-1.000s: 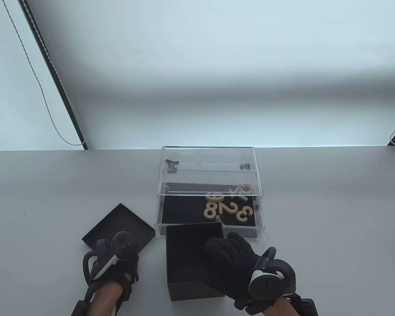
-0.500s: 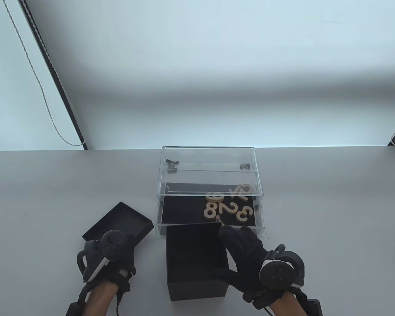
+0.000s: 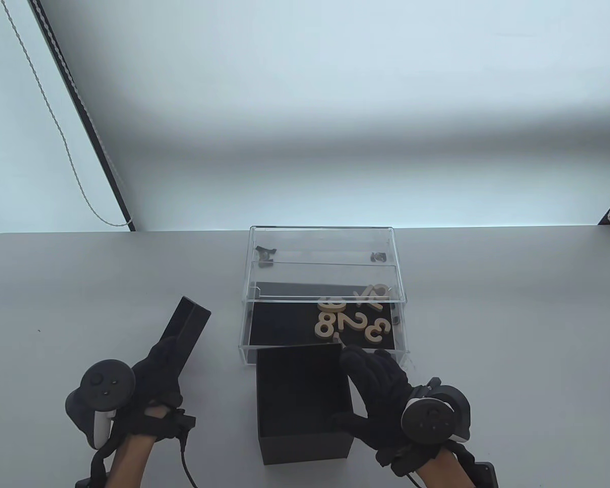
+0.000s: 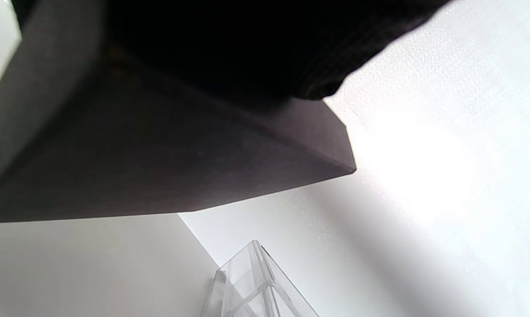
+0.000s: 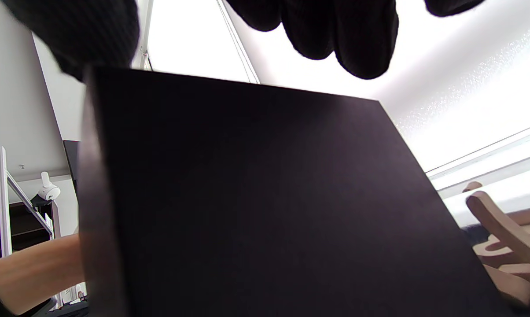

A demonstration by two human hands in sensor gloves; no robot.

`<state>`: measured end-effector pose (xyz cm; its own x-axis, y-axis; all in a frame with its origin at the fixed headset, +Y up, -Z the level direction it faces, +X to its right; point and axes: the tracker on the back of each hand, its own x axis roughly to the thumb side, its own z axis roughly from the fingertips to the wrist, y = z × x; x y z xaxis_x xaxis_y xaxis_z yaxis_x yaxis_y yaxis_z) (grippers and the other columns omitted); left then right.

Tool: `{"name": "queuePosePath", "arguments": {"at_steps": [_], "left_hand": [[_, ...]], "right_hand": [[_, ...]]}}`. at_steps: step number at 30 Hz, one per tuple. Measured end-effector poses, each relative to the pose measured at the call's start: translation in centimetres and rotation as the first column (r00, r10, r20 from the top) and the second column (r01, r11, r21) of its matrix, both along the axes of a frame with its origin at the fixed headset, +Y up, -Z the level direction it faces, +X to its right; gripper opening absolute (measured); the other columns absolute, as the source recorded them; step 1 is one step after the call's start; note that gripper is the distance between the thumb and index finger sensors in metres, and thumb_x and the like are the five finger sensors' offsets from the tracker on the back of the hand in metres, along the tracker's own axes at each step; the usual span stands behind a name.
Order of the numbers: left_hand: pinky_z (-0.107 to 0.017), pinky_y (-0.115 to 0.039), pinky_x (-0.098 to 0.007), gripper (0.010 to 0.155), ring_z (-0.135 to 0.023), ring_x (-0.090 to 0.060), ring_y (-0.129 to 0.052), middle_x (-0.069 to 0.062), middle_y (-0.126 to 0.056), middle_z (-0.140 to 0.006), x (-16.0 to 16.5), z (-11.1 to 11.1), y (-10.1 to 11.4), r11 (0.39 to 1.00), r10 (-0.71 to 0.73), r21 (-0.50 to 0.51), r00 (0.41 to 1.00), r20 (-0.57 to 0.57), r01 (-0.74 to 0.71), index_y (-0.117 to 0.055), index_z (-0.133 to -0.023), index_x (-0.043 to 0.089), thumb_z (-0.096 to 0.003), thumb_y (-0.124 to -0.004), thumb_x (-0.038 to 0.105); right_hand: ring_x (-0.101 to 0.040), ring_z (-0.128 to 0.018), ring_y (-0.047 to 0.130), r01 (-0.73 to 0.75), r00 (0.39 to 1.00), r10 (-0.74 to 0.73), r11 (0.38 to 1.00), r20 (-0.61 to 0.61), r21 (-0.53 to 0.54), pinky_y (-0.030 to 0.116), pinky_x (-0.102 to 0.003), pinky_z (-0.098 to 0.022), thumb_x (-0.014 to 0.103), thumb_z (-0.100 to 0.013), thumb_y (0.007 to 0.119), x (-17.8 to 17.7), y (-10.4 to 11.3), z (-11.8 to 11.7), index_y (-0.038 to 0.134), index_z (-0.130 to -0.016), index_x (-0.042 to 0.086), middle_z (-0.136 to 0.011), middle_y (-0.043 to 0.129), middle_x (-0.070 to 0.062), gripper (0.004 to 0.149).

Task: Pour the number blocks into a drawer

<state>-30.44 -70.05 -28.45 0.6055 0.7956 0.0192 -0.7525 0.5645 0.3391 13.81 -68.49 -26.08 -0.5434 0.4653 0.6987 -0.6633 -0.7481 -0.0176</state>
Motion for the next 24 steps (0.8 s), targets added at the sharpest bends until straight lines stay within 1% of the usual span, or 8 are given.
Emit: {"name": "queuePosePath", "arguments": {"at_steps": [3, 6, 8, 12, 17, 18, 20, 24], "left_hand": [[-0.057, -0.078, -0.057, 0.048, -0.061, -0.033, -0.104, -0.011, -0.105, -0.074, -0.3, 0.2, 0.4, 0.993, 0.104, 0.045, 0.994, 0.02, -0.105, -0.082, -0.087, 0.017, -0.0439, -0.076, 0.036], [-0.056, -0.079, -0.057, 0.048, -0.061, -0.032, -0.104, -0.011, -0.105, -0.074, -0.4, 0.5, 0.9, 0.961, 0.256, 0.092, 0.965, 0.053, -0.26, -0.081, -0.087, 0.016, -0.0441, -0.076, 0.036], [-0.055, -0.08, -0.056, 0.048, -0.06, -0.032, -0.105, -0.01, -0.105, -0.074, -0.3, 0.6, 1.0, 0.942, 0.309, 0.112, 0.947, 0.084, -0.317, -0.081, -0.088, 0.016, -0.0442, -0.076, 0.036], [-0.054, -0.081, -0.056, 0.048, -0.059, -0.032, -0.105, -0.01, -0.105, -0.073, 0.3, 0.5, 0.9, 0.855, 0.473, 0.147, 0.865, 0.17, -0.497, -0.08, -0.088, 0.015, -0.0445, -0.076, 0.036], [-0.053, -0.082, -0.054, 0.048, -0.059, -0.031, -0.105, -0.009, -0.105, -0.073, 1.0, 0.5, 0.8, 0.722, 0.628, 0.145, 0.729, 0.273, -0.676, -0.079, -0.088, 0.016, -0.045, -0.075, 0.036], [-0.053, -0.082, -0.054, 0.049, -0.059, -0.03, -0.104, -0.008, -0.104, -0.074, 1.2, 0.5, 0.8, 0.685, 0.662, 0.133, 0.688, 0.299, -0.717, -0.079, -0.089, 0.016, -0.0454, -0.074, 0.037], [-0.053, -0.082, -0.053, 0.049, -0.059, -0.03, -0.105, -0.008, -0.104, -0.074, 1.5, 0.5, 0.8, 0.632, 0.703, 0.113, 0.629, 0.332, -0.766, -0.078, -0.089, 0.016, -0.0457, -0.074, 0.037], [-0.053, -0.083, -0.051, 0.049, -0.06, -0.027, -0.105, -0.006, -0.103, -0.075, 2.5, 0.5, 0.7, 0.578, 0.74, 0.063, 0.555, 0.38, -0.814, -0.076, -0.091, 0.016, -0.0467, -0.072, 0.038]], "right_hand": [[-0.046, -0.09, 0.068, 0.0, 1.0, 0.0, 1.0, 0.0, -0.002, 0.045, -0.071, -0.067, 0.069, -0.038, 0.077, 0.0, 0.0, 0.0, 0.036, -0.104, 0.017, -0.108, 0.052, -0.017, 0.094], [-0.046, -0.09, 0.068, 0.001, 1.0, -0.001, 1.0, 0.0, -0.004, 0.045, -0.071, -0.067, 0.069, -0.038, 0.077, 0.0, -0.1, 0.0, 0.035, -0.104, 0.017, -0.108, 0.051, -0.017, 0.094], [-0.047, -0.091, 0.067, 0.001, 1.0, -0.001, 1.0, 0.0, -0.006, 0.045, -0.071, -0.067, 0.069, -0.038, 0.077, 0.0, -0.1, 0.0, 0.035, -0.104, 0.017, -0.108, 0.051, -0.017, 0.094], [-0.047, -0.091, 0.066, 0.0, 1.0, 0.0, 1.0, -0.003, -0.011, 0.044, -0.071, -0.067, 0.069, -0.038, 0.077, -0.2, -0.1, -0.1, 0.034, -0.104, 0.017, -0.109, 0.05, -0.017, 0.094], [-0.047, -0.092, 0.065, 0.004, 1.0, -0.004, 1.0, -0.005, -0.012, 0.043, -0.071, -0.067, 0.069, -0.038, 0.077, -0.3, -0.2, -0.1, 0.033, -0.104, 0.017, -0.109, 0.048, -0.017, 0.095], [-0.047, -0.092, 0.064, 0.004, 1.0, -0.004, 1.0, -0.007, -0.015, 0.043, -0.071, -0.068, 0.069, -0.038, 0.076, -0.3, -0.2, -0.1, 0.032, -0.104, 0.017, -0.109, 0.047, -0.017, 0.095], [-0.047, -0.092, 0.063, 0.004, 1.0, -0.005, 1.0, -0.009, -0.016, 0.042, -0.071, -0.068, 0.07, -0.038, 0.076, -0.4, -0.3, -0.1, 0.031, -0.104, 0.017, -0.11, 0.046, -0.017, 0.096], [-0.049, -0.095, 0.058, 0.006, 1.0, -0.007, 1.0, -0.015, -0.018, 0.04, -0.072, -0.067, 0.07, -0.038, 0.076, -0.6, -0.3, 0.0, 0.029, -0.104, 0.019, -0.111, 0.04, -0.016, 0.095]]}}
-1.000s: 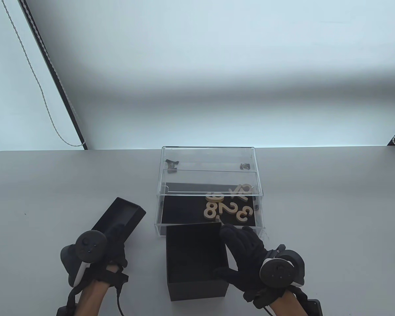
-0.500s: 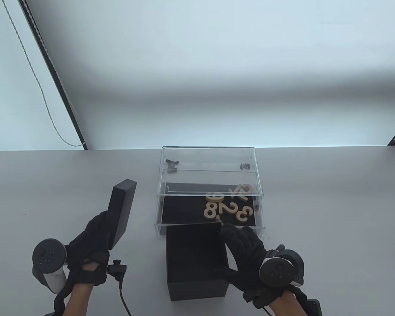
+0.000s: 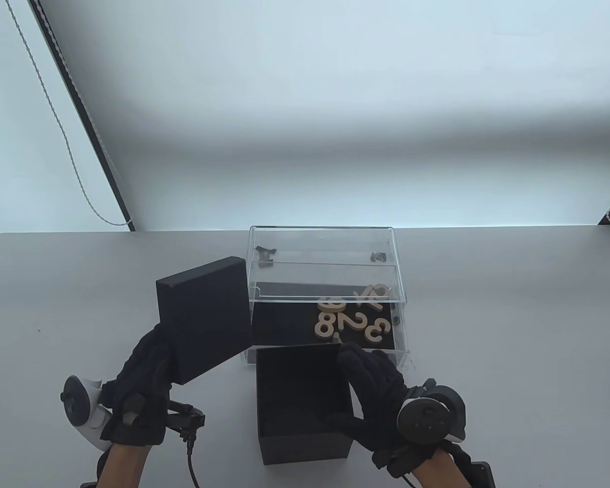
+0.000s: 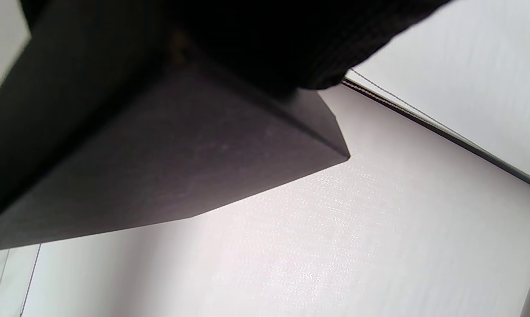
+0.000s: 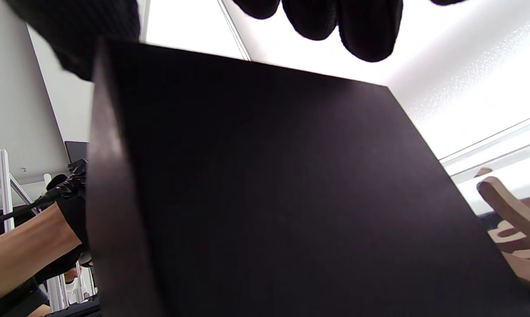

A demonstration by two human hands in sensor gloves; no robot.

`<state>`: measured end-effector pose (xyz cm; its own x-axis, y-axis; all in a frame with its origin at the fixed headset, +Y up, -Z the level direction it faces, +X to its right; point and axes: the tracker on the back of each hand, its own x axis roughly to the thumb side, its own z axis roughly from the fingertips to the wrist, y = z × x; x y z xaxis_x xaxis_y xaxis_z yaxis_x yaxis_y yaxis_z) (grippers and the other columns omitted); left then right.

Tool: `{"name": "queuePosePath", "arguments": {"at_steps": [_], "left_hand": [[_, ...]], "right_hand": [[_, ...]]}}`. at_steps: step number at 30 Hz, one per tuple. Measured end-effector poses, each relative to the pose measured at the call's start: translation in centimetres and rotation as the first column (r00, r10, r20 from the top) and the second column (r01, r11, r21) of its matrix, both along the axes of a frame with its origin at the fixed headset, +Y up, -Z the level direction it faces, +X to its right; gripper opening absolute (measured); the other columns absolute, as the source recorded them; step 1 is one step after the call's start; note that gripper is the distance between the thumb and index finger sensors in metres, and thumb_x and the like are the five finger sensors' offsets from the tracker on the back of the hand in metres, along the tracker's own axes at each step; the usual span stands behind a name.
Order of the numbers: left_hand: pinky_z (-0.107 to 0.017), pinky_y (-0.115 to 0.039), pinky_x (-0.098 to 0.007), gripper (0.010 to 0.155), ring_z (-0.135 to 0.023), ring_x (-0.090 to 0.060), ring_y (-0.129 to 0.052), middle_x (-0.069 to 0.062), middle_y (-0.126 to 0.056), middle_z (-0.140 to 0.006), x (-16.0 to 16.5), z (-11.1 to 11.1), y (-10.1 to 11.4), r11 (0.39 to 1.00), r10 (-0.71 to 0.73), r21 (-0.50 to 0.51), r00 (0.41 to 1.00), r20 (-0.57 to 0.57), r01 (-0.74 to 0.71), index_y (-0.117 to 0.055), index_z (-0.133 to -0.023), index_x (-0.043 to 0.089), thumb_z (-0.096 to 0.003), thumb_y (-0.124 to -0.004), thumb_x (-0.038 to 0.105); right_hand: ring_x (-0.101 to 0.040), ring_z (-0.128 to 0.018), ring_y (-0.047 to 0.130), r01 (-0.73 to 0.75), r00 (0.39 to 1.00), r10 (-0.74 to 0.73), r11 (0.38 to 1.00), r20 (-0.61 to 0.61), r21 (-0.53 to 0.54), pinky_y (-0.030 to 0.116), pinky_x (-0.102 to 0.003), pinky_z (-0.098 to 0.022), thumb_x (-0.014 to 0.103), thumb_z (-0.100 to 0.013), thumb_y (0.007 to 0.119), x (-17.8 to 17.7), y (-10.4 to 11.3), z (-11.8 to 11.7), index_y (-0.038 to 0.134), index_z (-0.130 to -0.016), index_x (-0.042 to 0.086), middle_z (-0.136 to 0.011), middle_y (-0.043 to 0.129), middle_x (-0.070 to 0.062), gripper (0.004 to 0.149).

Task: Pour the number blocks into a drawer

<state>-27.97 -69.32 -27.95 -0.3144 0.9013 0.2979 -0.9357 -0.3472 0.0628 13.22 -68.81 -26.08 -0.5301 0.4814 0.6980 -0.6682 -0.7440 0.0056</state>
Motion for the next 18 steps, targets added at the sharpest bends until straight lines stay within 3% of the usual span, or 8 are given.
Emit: {"name": "queuePosePath", "arguments": {"at_steps": [6, 18], "left_hand": [[-0.054, -0.084, -0.048, 0.05, -0.061, -0.024, -0.105, -0.003, -0.102, -0.076, 2.1, -0.1, -0.5, 0.995, 0.095, -0.028, 0.984, 0.152, -0.092, -0.073, -0.092, 0.017, -0.0477, -0.07, 0.039], [-0.056, -0.085, -0.046, 0.052, -0.063, -0.021, -0.106, 0.0, -0.1, -0.078, 6.8, 0.4, -0.9, 0.993, 0.102, -0.091, 0.896, 0.432, -0.069, -0.068, -0.095, 0.017, -0.0485, -0.068, 0.039]], "right_hand": [[-0.049, -0.097, 0.049, -0.003, 1.0, 0.003, 1.0, -0.014, 0.002, 0.036, -0.072, -0.068, 0.07, -0.038, 0.075, -0.5, 0.0, 0.2, 0.023, -0.104, 0.023, -0.112, 0.029, -0.015, 0.096], [-0.052, -0.099, 0.035, -0.027, 0.998, 0.026, 1.0, -0.064, -0.003, 0.032, -0.071, -0.068, 0.07, -0.039, 0.074, -2.1, -0.2, 1.0, 0.007, -0.098, 0.036, -0.111, 0.01, -0.012, 0.096]]}}
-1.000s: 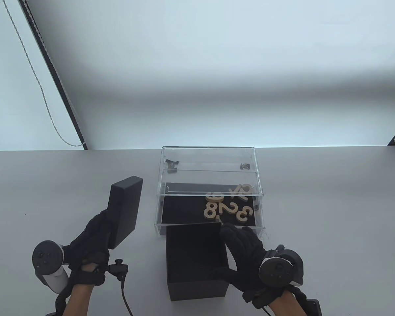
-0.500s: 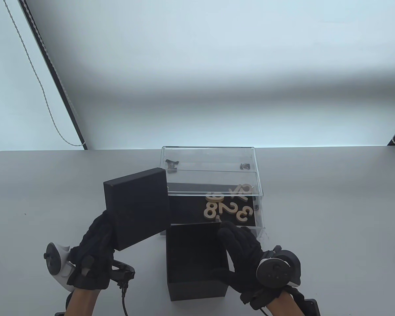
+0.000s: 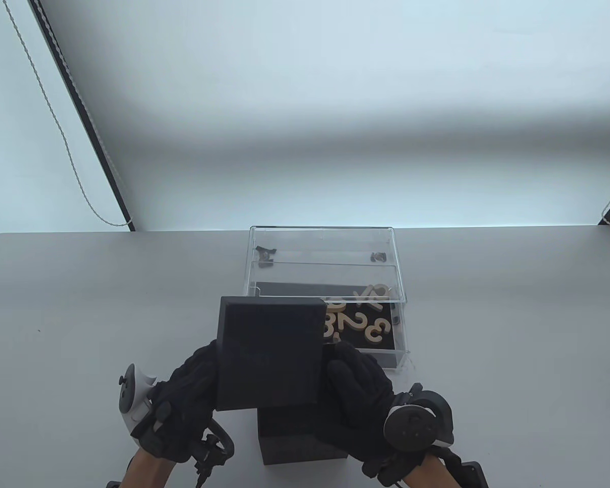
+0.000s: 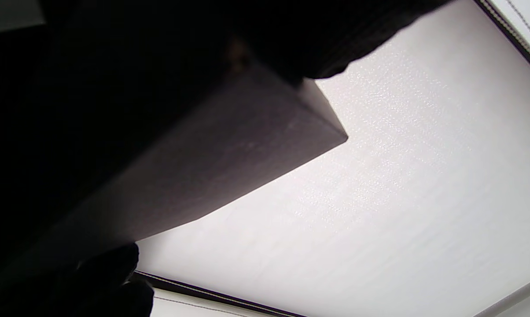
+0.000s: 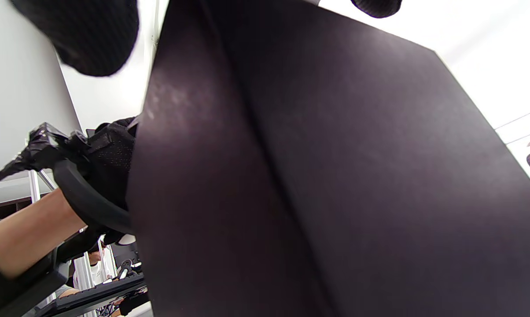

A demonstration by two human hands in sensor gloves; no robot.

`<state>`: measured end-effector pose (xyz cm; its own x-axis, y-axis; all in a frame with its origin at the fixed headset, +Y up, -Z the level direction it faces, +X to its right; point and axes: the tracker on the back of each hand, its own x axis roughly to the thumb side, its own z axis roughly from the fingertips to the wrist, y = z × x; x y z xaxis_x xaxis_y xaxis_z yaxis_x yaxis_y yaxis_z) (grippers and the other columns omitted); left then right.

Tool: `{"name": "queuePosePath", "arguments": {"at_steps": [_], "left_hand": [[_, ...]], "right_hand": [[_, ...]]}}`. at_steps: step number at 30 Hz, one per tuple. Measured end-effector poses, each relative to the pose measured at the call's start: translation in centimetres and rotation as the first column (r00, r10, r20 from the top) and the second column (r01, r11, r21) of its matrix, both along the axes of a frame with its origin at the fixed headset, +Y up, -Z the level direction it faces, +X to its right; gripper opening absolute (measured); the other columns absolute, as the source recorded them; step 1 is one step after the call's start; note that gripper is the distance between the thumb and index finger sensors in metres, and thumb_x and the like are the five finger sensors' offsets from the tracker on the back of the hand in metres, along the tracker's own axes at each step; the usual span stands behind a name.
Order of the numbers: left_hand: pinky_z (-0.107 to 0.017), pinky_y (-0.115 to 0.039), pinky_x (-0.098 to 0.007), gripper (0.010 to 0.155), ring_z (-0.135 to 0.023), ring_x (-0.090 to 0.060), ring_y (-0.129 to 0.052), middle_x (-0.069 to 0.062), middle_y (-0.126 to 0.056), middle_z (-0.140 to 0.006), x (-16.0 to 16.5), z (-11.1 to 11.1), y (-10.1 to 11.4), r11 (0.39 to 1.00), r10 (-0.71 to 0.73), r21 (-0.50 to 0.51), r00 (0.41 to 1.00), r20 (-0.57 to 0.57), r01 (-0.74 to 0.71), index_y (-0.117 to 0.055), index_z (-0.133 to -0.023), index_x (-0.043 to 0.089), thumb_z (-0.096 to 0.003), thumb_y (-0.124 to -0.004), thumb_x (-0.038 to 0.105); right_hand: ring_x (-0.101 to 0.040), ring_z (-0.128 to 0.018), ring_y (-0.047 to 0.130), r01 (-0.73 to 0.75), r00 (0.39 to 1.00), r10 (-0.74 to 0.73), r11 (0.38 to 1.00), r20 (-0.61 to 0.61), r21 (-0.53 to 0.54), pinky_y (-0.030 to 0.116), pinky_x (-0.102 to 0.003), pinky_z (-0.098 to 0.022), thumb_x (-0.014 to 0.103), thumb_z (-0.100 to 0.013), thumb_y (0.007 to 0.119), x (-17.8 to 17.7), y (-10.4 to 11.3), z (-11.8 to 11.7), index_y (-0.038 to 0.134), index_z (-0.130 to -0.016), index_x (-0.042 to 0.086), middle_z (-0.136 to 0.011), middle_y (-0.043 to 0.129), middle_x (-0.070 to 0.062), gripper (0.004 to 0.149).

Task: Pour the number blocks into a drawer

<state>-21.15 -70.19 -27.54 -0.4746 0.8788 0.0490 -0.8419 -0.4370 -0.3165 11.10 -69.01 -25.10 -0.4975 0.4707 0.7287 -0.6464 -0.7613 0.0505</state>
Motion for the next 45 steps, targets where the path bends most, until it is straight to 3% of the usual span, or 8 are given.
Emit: {"name": "queuePosePath", "arguments": {"at_steps": [10, 15, 16, 24, 30, 37, 41, 45], "left_hand": [[-0.056, -0.087, -0.042, 0.053, -0.063, -0.017, -0.108, 0.003, -0.099, -0.08, 2.1, 0.3, -0.8, 0.999, -0.052, -0.011, 0.993, 0.106, 0.053, -0.064, -0.097, 0.018, -0.0487, -0.067, 0.039], [-0.056, -0.088, -0.042, 0.055, -0.063, -0.018, -0.108, 0.004, -0.098, -0.082, 3.0, 0.6, -1.0, 0.998, -0.049, -0.033, 0.987, 0.156, 0.055, -0.06, -0.099, 0.017, -0.0485, -0.067, 0.038], [-0.056, -0.087, -0.042, 0.056, -0.064, -0.018, -0.108, 0.004, -0.098, -0.082, 3.1, 0.7, -1.0, 0.998, -0.048, -0.039, 0.985, 0.167, 0.055, -0.06, -0.1, 0.017, -0.0485, -0.067, 0.038], [-0.056, -0.087, -0.043, 0.057, -0.064, -0.018, -0.108, 0.003, -0.097, -0.083, 3.3, 0.8, -1.0, 0.998, -0.05, -0.038, 0.981, 0.188, 0.059, -0.058, -0.1, 0.018, -0.0482, -0.067, 0.038], [-0.057, -0.084, -0.047, 0.06, -0.063, -0.021, -0.107, -0.004, -0.09, -0.093, 3.2, 0.9, -0.7, 0.996, -0.081, -0.017, 0.98, 0.182, 0.086, -0.053, -0.103, 0.018, -0.0479, -0.065, 0.035], [-0.06, -0.079, -0.052, 0.068, -0.069, -0.027, -0.101, -0.014, -0.067, -0.108, 3.2, 1.3, 0.5, 0.972, -0.226, 0.086, 0.969, 0.103, 0.218, -0.034, -0.108, 0.022, -0.0474, -0.064, 0.031], [-0.065, -0.068, -0.057, 0.077, -0.09, -0.036, -0.077, -0.012, -0.036, -0.118, 2.8, 1.6, 1.6, 0.907, -0.37, 0.197, 0.928, -0.048, 0.372, -0.015, -0.106, 0.032, -0.0469, -0.064, 0.029], [-0.071, -0.055, -0.063, 0.073, -0.103, -0.041, -0.054, -0.011, -0.029, -0.119, 2.6, 1.8, 2.3, 0.829, -0.479, 0.253, 0.867, -0.14, 0.498, -0.026, -0.108, 0.036, -0.0458, -0.063, 0.026]], "right_hand": [[-0.054, -0.099, 0.025, 0.049, 0.999, -0.049, 0.998, 0.022, -0.037, 0.031, -0.071, -0.068, 0.067, -0.039, 0.078, -0.4, -0.3, -0.1, -0.002, -0.093, 0.041, -0.104, -0.004, -0.018, 0.099], [-0.053, -0.099, 0.022, 0.081, 0.997, -0.08, 0.996, 0.017, -0.023, 0.031, -0.071, -0.068, 0.068, -0.039, 0.077, -0.3, 0.0, 0.2, -0.002, -0.093, 0.041, -0.102, -0.003, -0.02, 0.1], [-0.053, -0.099, 0.022, 0.083, 0.997, -0.082, 0.996, 0.014, -0.016, 0.031, -0.071, -0.068, 0.068, -0.039, 0.078, -0.3, 0.1, 0.2, -0.002, -0.093, 0.041, -0.101, -0.011, -0.02, 0.1], [-0.053, -0.097, 0.021, 0.046, 0.999, -0.047, 0.999, 0.023, 0.028, 0.032, -0.07, -0.068, 0.066, -0.038, 0.081, -0.3, 0.4, 0.6, -0.003, -0.094, 0.037, -0.099, -0.012, -0.024, 0.105], [-0.054, -0.096, 0.022, 0.04, 0.999, -0.041, 0.999, 0.026, 0.033, 0.033, -0.07, -0.067, 0.065, -0.039, 0.08, -0.5, 0.8, 1.0, -0.003, -0.094, 0.033, -0.097, -0.011, -0.028, 0.105], [-0.055, -0.094, 0.025, 0.097, 0.995, -0.096, 0.994, 0.02, -0.056, 0.035, -0.065, -0.07, 0.062, -0.04, 0.08, -0.5, 1.7, 1.5, 0.002, -0.097, 0.022, -0.097, -0.01, -0.031, 0.105], [-0.056, -0.094, 0.026, 0.103, 0.995, -0.1, 0.988, 0.025, -0.116, 0.035, -0.065, -0.069, 0.061, -0.041, 0.079, -0.6, 2.0, 1.8, 0.003, -0.097, 0.015, -0.097, -0.009, -0.032, 0.105], [-0.058, -0.093, 0.026, 0.083, 0.996, -0.078, 0.982, 0.035, -0.168, 0.034, -0.066, -0.069, 0.06, -0.042, 0.078, -0.8, 1.9, 2.0, 0.004, -0.097, 0.012, -0.096, -0.008, -0.034, 0.104]]}}
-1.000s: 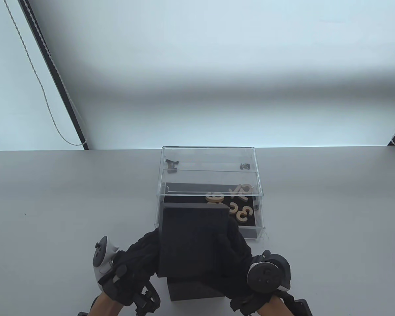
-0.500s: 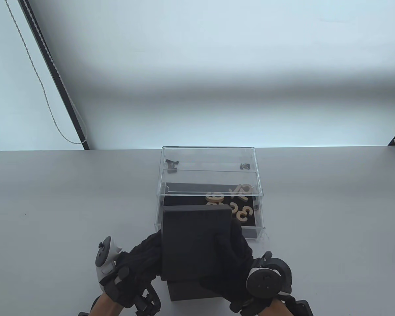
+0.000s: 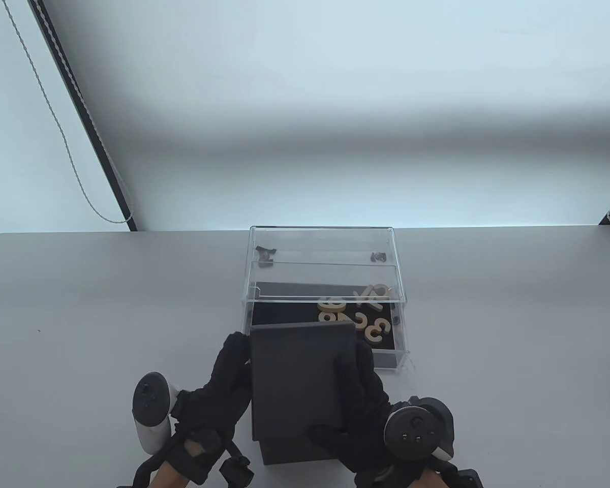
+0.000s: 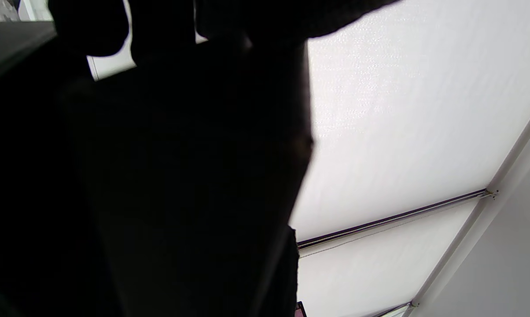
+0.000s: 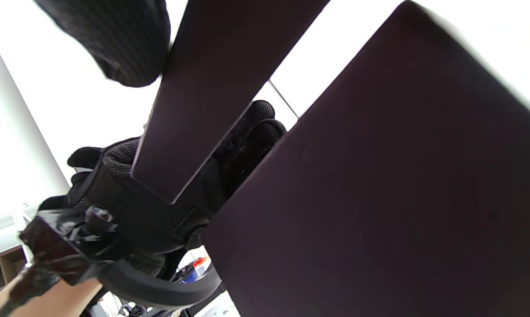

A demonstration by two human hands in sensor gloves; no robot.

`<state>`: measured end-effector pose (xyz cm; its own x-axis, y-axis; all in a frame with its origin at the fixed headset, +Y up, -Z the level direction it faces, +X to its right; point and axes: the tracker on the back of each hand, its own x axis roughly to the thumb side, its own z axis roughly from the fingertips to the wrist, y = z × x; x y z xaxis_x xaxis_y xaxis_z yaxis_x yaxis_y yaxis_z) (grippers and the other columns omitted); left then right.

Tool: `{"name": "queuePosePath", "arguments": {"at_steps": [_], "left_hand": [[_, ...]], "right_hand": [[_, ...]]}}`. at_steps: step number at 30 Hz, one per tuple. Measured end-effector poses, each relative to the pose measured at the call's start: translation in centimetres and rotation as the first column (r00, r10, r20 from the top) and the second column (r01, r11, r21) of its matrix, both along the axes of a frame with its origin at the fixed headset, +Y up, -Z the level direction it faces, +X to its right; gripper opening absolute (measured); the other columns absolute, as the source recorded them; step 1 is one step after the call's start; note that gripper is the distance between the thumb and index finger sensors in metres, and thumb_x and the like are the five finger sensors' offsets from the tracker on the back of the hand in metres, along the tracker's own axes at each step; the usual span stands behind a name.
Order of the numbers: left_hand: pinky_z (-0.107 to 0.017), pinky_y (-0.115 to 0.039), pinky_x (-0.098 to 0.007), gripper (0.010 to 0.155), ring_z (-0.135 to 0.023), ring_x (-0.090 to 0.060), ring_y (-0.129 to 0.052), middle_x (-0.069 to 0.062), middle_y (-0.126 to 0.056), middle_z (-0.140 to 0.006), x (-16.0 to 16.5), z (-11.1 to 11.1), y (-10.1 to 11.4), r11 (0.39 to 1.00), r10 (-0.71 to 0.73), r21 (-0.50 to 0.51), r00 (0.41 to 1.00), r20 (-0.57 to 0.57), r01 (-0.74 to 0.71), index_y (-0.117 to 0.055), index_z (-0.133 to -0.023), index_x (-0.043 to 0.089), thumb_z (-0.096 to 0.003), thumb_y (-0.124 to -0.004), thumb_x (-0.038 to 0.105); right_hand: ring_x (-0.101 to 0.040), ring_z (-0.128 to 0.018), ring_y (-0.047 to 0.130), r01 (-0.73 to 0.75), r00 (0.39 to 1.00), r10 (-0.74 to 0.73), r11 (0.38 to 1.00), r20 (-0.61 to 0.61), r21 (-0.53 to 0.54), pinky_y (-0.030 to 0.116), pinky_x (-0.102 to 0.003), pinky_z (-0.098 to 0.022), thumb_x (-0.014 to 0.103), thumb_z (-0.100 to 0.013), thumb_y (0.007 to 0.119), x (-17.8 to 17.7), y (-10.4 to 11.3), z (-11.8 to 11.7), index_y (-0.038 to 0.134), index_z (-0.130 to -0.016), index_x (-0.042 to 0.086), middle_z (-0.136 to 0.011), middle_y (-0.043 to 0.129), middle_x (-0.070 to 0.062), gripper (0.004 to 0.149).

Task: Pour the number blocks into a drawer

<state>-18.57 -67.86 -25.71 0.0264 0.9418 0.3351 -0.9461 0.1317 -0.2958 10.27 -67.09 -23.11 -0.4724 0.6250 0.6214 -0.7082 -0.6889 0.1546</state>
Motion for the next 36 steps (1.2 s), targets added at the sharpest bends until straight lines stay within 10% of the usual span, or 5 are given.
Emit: {"name": "queuePosePath", "arguments": {"at_steps": [8, 36], "left_hand": [[-0.073, -0.036, -0.068, 0.071, -0.105, -0.045, -0.033, -0.015, -0.026, -0.118, -0.1, -0.2, -0.9, 0.995, -0.098, -0.029, 0.994, -0.042, 0.097, -0.029, -0.107, 0.024, -0.0456, -0.064, 0.027], [-0.07, -0.043, -0.07, 0.066, -0.103, -0.049, -0.044, -0.016, -0.035, -0.118, -0.3, -2.0, -6.8, 0.951, -0.082, -0.302, 0.995, -0.056, 0.061, -0.037, -0.106, 0.019, -0.0469, -0.063, 0.031]], "right_hand": [[-0.063, -0.092, 0.023, -0.031, 0.999, 0.033, 0.998, 0.024, -0.062, 0.035, -0.071, -0.066, 0.061, -0.043, 0.074, 0.0, -0.4, -0.2, 0.01, -0.099, 0.009, -0.097, 0.0, -0.038, 0.099], [-0.065, -0.092, 0.028, -0.005, 0.999, 0.023, 0.94, 0.049, -0.341, 0.042, -0.073, -0.064, 0.06, -0.044, 0.073, 0.2, -4.2, -2.1, 0.02, -0.101, 0.008, -0.097, 0.006, -0.039, 0.093]]}}
